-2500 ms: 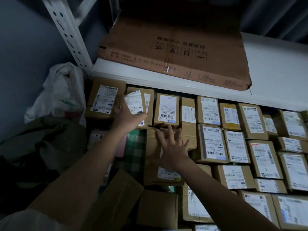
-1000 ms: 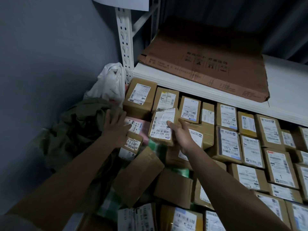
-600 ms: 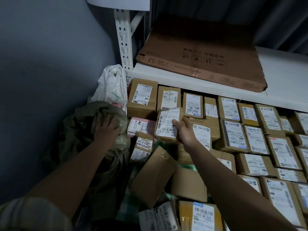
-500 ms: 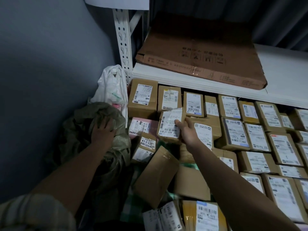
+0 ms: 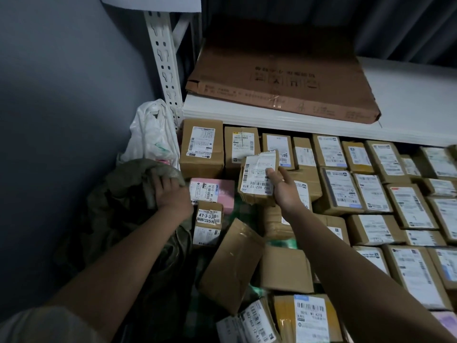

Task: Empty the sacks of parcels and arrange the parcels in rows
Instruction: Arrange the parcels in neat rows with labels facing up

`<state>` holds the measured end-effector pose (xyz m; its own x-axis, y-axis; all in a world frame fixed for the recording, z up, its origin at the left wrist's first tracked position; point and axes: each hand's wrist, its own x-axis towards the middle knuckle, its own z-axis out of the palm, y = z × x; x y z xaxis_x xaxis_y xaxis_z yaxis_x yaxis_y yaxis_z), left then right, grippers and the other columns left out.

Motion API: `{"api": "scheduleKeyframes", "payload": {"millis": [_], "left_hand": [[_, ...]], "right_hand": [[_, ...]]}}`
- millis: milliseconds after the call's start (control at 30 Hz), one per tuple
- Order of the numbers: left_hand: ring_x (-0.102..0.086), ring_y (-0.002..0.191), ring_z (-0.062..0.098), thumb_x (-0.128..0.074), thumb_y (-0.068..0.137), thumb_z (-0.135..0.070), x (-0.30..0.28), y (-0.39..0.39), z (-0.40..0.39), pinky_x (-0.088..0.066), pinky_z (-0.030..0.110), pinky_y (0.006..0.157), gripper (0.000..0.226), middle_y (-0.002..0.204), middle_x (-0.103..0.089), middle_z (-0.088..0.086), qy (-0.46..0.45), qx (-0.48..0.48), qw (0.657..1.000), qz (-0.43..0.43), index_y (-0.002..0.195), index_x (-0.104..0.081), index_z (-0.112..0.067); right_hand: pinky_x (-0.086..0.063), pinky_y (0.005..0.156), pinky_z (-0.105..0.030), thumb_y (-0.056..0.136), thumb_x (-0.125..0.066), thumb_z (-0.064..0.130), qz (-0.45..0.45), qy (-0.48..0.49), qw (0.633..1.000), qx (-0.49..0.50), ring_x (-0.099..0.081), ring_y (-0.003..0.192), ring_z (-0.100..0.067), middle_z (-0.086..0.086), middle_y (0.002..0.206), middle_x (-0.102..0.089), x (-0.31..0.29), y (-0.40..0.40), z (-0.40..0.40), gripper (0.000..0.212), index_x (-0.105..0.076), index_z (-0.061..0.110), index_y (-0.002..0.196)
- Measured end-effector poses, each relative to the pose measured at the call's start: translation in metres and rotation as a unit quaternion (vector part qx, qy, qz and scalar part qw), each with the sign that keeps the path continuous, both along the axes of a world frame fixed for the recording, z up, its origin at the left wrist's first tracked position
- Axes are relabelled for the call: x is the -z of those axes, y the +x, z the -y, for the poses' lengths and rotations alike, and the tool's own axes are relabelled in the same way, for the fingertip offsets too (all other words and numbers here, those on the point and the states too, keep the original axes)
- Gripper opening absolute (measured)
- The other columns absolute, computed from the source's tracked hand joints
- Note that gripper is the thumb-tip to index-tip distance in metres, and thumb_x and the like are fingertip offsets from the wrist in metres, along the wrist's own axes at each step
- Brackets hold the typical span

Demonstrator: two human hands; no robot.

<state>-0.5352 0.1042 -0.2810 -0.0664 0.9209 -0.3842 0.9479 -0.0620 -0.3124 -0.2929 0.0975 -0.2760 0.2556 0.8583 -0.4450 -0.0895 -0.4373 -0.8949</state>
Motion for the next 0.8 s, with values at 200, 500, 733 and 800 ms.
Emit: {"api": "scheduleKeyframes", "payload": {"millis": [200,500,733,800], "left_hand": [[-0.031,0.132,0.027,-0.048,0.091,-0.035,0.005,0.019,-0.016,-0.012,0.047,0.117,0.049,0.137,-0.040,0.008,0.031,0.090,0.985,0.143,0.138,-0.046,-0.021],[-0.039,0.131,0.034,-0.065,0.089,-0.031,0.034,0.029,-0.049,-0.041,0.035,0.103,0.086,0.148,-0.024,0.026,-0.097,-0.185,0.910,0.359,0.147,-0.014,0.007],[-0.059,0.109,0.029,-0.064,0.088,-0.012,0.048,0.040,-0.056,-0.047,0.030,0.078,0.037,0.117,-0.060,0.012,-0.068,-0.199,0.911,0.355,0.120,-0.051,0.003],[-0.060,0.105,0.028,-0.062,0.087,-0.006,0.049,0.046,-0.056,-0.047,0.030,0.076,0.027,0.109,-0.060,0.008,-0.065,-0.196,0.896,0.392,0.113,-0.053,-0.004]], "right_hand": [[-0.057,0.086,-0.040,0.094,-0.061,0.034,0.025,0.030,0.999,-0.010,-0.064,0.107,-0.024,-0.010,0.138,-0.054,0.001,0.001,-0.007,0.067,-0.027,0.022,0.151],[-0.057,0.081,-0.033,0.095,-0.059,0.033,0.003,0.049,0.997,0.059,-0.064,0.105,-0.022,-0.011,0.133,-0.055,0.002,0.024,-0.020,0.060,-0.031,0.022,0.148],[-0.055,0.091,-0.045,0.096,-0.059,0.035,-0.007,0.027,0.997,0.077,-0.065,0.105,-0.026,-0.012,0.127,-0.059,0.016,0.042,-0.024,0.055,-0.036,0.021,0.144],[-0.056,0.089,-0.044,0.095,-0.058,0.036,-0.005,0.025,0.997,0.073,-0.066,0.103,-0.025,-0.011,0.124,-0.061,0.019,0.047,-0.024,0.053,-0.038,0.021,0.142]]}}
